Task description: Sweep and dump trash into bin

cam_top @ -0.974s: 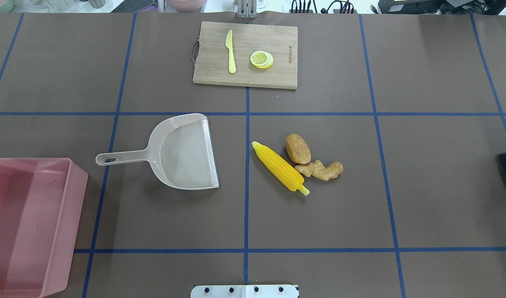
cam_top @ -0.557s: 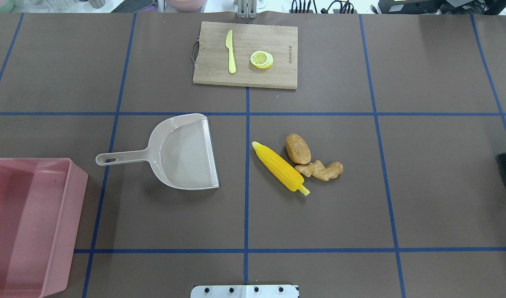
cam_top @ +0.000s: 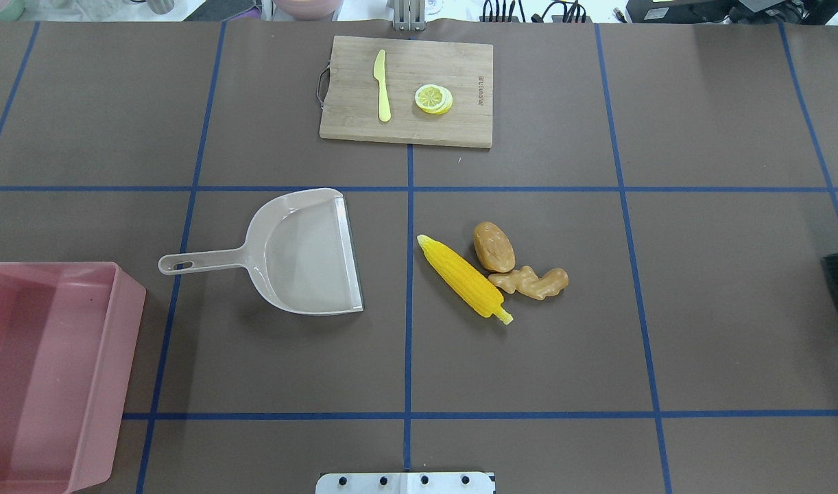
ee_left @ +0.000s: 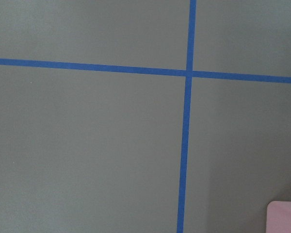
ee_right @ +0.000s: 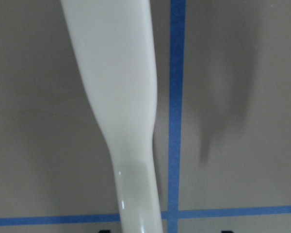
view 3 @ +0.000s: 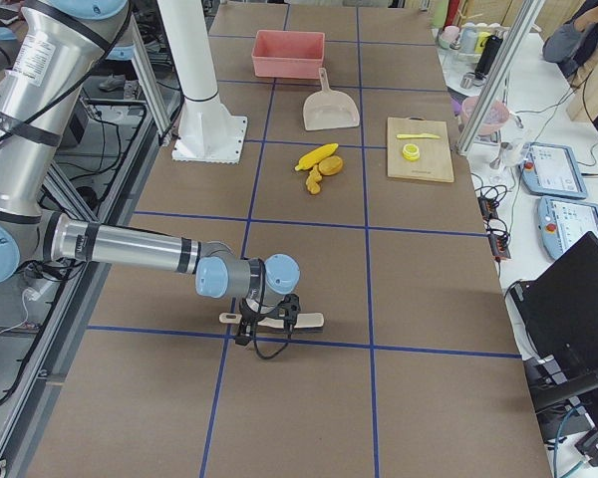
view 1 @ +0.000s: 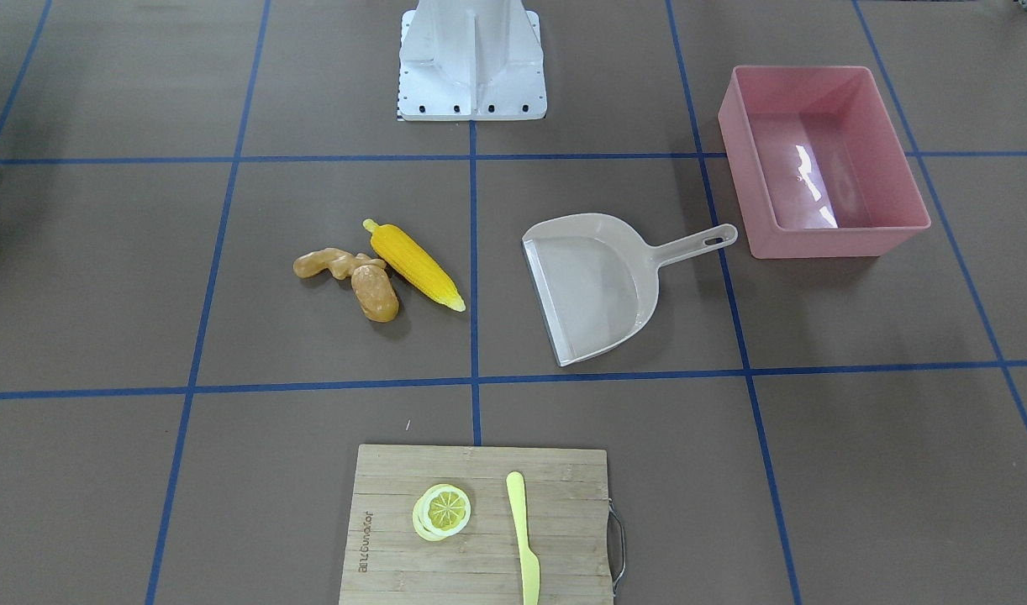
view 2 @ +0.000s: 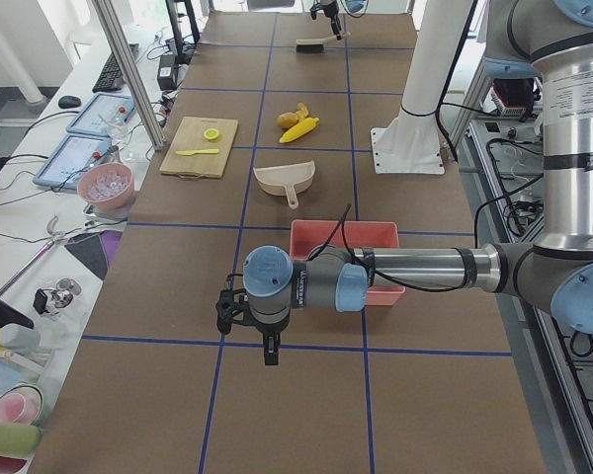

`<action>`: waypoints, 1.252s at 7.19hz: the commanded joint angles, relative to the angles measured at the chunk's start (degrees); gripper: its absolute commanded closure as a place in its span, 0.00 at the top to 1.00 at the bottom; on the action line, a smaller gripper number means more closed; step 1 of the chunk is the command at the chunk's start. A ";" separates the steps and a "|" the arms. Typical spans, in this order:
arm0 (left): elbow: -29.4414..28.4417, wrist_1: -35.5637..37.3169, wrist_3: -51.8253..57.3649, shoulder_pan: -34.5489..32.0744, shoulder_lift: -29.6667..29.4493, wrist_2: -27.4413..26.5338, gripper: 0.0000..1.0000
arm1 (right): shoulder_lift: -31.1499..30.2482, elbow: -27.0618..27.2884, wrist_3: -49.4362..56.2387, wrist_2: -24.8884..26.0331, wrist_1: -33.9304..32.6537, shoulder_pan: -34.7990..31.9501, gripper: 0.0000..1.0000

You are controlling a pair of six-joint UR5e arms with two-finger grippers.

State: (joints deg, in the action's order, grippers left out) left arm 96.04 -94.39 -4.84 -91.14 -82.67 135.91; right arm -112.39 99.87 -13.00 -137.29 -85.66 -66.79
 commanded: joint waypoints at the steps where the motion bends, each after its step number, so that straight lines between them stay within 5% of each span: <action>1: 0.37 0.17 0.09 0.00 -0.64 0.15 0.99 | 1.11 -1.60 -0.10 -0.17 -0.03 0.17 0.06; 7: 5.11 0.97 0.10 0.26 -1.35 -0.11 0.99 | 2.70 1.36 0.34 -0.44 -0.56 1.75 0.00; 9: 6.43 0.88 0.27 0.96 -1.79 -0.29 1.00 | 2.96 4.44 0.34 -0.26 -0.39 -2.88 0.00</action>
State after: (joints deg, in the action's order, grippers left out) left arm 101.61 -93.48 -4.64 -90.71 -84.14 135.69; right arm -109.61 102.29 -12.66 -137.74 -86.22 -66.62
